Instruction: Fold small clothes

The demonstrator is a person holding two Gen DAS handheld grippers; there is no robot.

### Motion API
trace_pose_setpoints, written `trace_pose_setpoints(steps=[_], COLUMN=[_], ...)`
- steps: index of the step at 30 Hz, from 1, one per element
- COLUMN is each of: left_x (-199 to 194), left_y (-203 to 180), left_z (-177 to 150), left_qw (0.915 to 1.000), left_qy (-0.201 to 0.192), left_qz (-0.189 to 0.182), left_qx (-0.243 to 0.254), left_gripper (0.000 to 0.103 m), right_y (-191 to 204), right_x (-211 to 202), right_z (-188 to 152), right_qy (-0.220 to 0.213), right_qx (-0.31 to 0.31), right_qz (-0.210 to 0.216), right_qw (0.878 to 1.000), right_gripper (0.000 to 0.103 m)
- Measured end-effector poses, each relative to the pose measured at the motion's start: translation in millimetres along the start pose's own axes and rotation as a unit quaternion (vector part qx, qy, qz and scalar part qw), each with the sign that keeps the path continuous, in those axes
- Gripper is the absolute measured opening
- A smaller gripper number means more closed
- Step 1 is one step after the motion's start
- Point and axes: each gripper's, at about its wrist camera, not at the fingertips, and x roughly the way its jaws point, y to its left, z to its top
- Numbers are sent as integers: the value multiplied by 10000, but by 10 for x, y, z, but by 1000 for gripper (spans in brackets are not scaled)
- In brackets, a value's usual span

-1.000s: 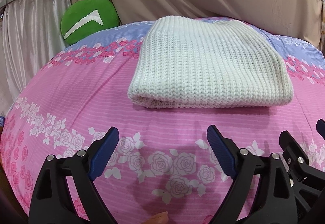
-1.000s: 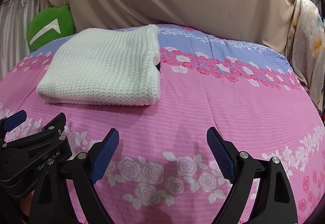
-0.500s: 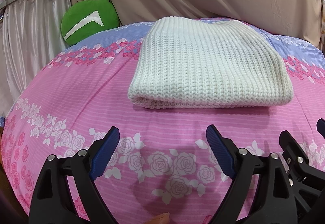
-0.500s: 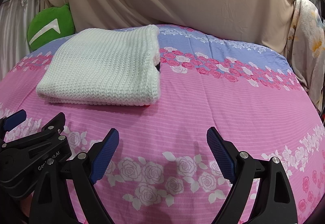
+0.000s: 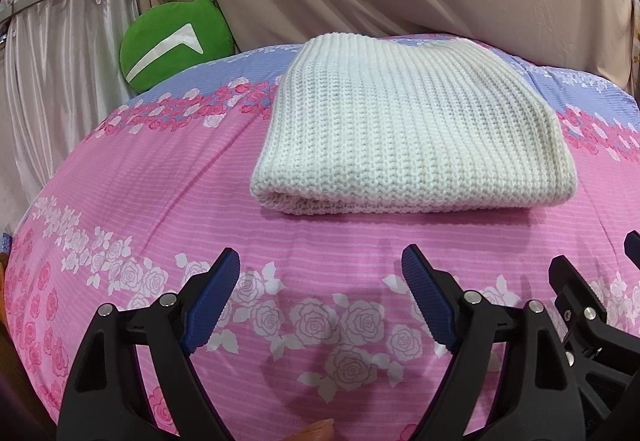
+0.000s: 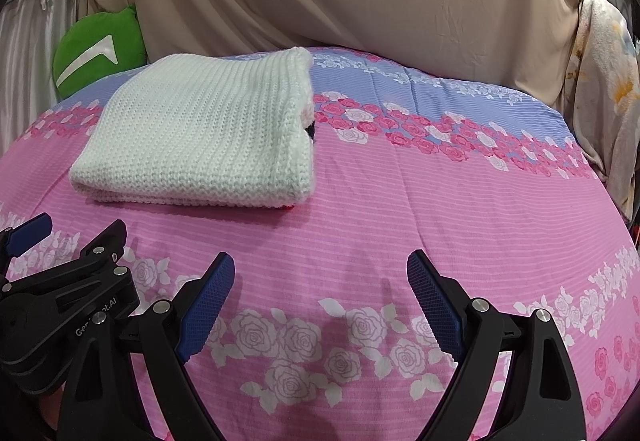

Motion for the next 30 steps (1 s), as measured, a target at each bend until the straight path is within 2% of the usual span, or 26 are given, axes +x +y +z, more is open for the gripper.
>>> trace_pose_setpoints(steps=[30], left_x=[-31], left_y=[-44], left_z=[0], left_qw=[9999], left_qy=[-71], left_qz=[60], left_qx=[47], left_gripper=[79], right_y=[-9], right_x=[-8], right_z=[-1], right_qy=[-23], right_qx=[27], right_qz=[-33], right_qw=[10000], right_gripper=[86])
